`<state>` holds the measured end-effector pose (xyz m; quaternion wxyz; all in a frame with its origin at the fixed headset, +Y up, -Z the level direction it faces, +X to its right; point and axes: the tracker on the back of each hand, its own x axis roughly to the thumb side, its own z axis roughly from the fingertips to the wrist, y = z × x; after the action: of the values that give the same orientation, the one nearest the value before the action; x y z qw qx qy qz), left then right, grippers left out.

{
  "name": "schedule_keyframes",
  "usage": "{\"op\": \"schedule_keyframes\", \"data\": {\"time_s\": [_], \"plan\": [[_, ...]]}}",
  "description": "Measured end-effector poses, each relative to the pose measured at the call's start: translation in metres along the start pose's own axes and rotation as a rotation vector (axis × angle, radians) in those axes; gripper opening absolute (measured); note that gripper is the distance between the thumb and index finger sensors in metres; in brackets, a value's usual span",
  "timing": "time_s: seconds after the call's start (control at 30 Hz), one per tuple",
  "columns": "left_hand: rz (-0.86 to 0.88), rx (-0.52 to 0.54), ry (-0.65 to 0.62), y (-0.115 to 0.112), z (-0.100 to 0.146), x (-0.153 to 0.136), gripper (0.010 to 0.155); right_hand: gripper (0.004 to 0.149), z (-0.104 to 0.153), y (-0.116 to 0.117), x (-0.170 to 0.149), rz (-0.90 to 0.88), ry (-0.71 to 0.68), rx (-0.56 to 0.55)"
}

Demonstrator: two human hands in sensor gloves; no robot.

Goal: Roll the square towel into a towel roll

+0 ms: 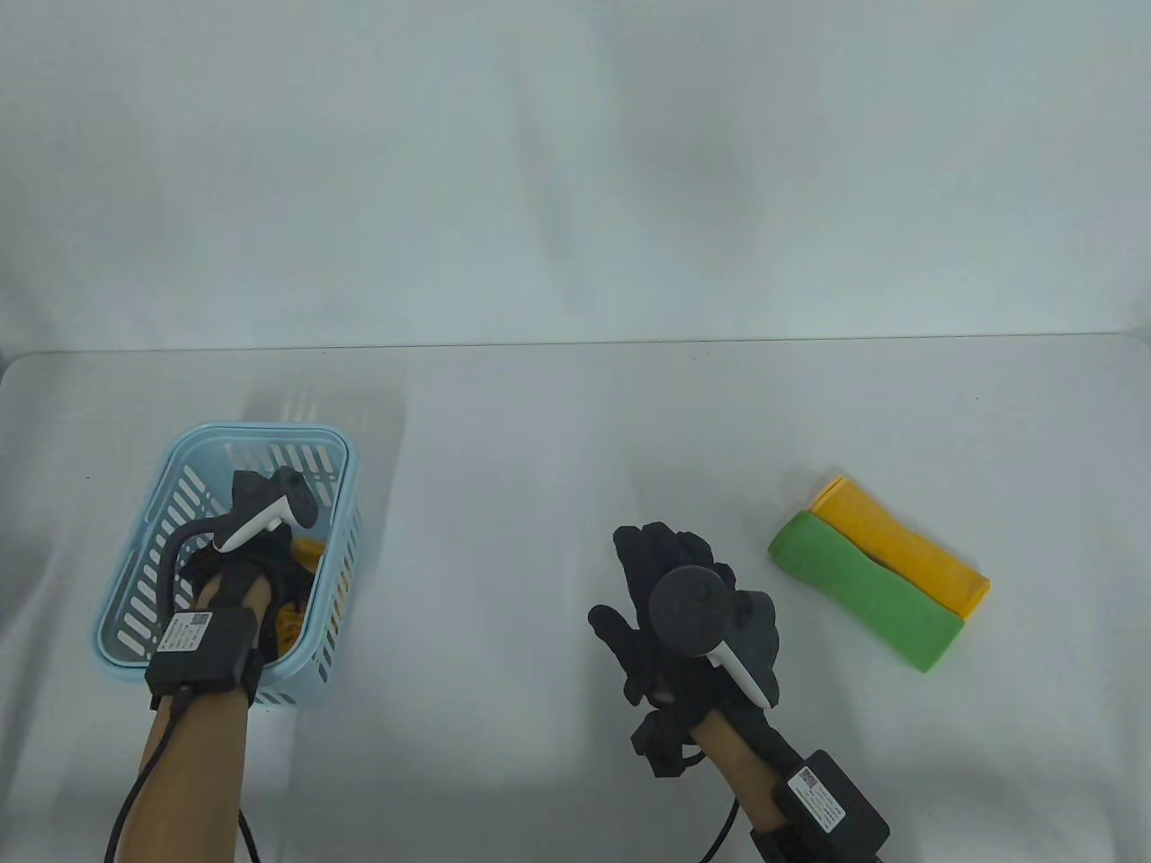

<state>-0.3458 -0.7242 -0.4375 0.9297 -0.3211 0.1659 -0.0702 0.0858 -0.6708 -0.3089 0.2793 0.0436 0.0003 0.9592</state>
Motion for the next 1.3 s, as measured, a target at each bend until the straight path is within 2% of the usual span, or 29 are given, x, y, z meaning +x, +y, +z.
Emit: {"op": "schedule_keyframes", "data": {"time_s": [0.23,0.43,0.63,0.8,1.1,1.3], "plan": [[0.046,-0.055,-0.033,-0.005,-0.003,0.002,0.101,0.080,-0.001,0.001,0.000,0.003,0.017,0.008],[0.000,-0.044,-0.056,-0.004,-0.003,0.008,0.098,0.080,-0.002,0.001,-0.002,-0.002,0.029,0.012],[-0.013,-0.039,-0.090,-0.002,-0.003,0.014,0.093,0.080,-0.002,0.001,-0.003,0.000,0.040,0.016],[-0.014,-0.022,-0.099,-0.001,-0.002,0.016,0.082,0.080,-0.003,0.001,-0.004,-0.002,0.046,0.015],[0.023,0.120,-0.084,0.013,0.005,0.010,0.073,0.080,-0.004,0.000,-0.006,-0.020,0.062,0.019],[0.118,0.258,-0.048,0.036,0.021,-0.004,0.072,0.079,-0.008,-0.002,-0.010,-0.044,0.081,0.017]]}}
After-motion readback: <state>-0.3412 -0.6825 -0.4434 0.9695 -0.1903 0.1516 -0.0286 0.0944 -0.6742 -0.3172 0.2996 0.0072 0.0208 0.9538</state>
